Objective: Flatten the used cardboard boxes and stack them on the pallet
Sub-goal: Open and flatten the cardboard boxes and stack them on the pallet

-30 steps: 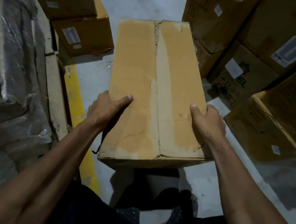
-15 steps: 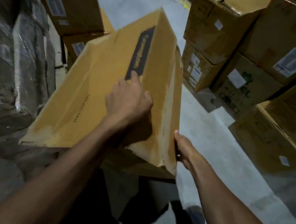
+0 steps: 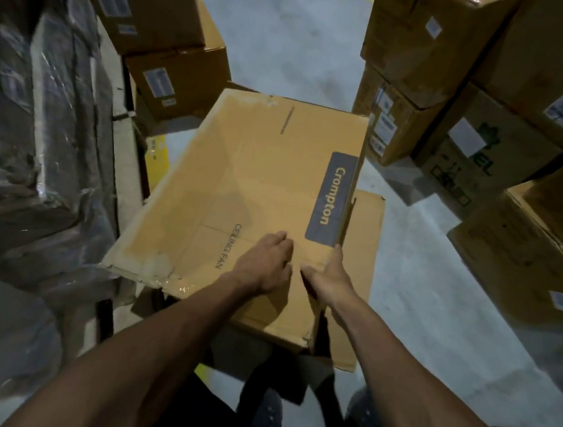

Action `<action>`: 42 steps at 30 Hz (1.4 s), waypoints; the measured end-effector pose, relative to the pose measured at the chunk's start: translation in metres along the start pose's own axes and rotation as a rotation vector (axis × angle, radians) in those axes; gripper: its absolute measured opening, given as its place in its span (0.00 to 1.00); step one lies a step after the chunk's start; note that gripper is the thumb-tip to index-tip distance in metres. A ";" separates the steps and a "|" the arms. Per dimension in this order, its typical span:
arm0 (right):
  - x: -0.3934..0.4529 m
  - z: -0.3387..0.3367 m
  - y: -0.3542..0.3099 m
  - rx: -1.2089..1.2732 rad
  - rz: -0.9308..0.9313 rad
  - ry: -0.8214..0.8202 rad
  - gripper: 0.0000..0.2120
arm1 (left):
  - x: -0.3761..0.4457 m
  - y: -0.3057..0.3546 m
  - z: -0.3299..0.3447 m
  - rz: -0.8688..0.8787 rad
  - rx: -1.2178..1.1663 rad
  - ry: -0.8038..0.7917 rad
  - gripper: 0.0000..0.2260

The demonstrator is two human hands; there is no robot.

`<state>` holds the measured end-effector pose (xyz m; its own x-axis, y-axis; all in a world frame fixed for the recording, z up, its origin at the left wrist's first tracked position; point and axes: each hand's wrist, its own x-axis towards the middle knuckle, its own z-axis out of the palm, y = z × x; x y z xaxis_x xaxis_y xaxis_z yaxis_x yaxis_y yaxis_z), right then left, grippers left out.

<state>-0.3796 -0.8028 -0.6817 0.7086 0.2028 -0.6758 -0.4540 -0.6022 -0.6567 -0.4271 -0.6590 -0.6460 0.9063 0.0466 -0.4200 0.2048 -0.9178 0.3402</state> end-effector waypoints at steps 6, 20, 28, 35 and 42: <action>0.005 0.002 0.010 -0.068 -0.045 0.221 0.25 | -0.013 -0.075 -0.008 -0.426 -0.040 0.188 0.20; 0.040 -0.044 -0.019 -0.210 -0.118 0.452 0.23 | -0.002 -0.158 0.004 -0.878 -0.665 0.257 0.49; 0.014 -0.028 -0.003 -0.171 -0.008 0.455 0.24 | -0.027 -0.165 -0.023 -0.945 -0.403 0.375 0.37; -0.010 -0.023 -0.010 -0.214 0.012 0.431 0.21 | -0.068 -0.126 -0.094 -0.583 -0.371 0.483 0.15; -0.028 -0.019 -0.005 -0.233 0.019 0.408 0.22 | -0.074 -0.054 -0.065 -0.294 -0.758 0.260 0.10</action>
<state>-0.3870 -0.8204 -0.6529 0.8771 -0.1023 -0.4693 -0.3686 -0.7697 -0.5212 -0.4806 -0.5875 -0.5786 0.8147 0.4155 -0.4046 0.5530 -0.3465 0.7577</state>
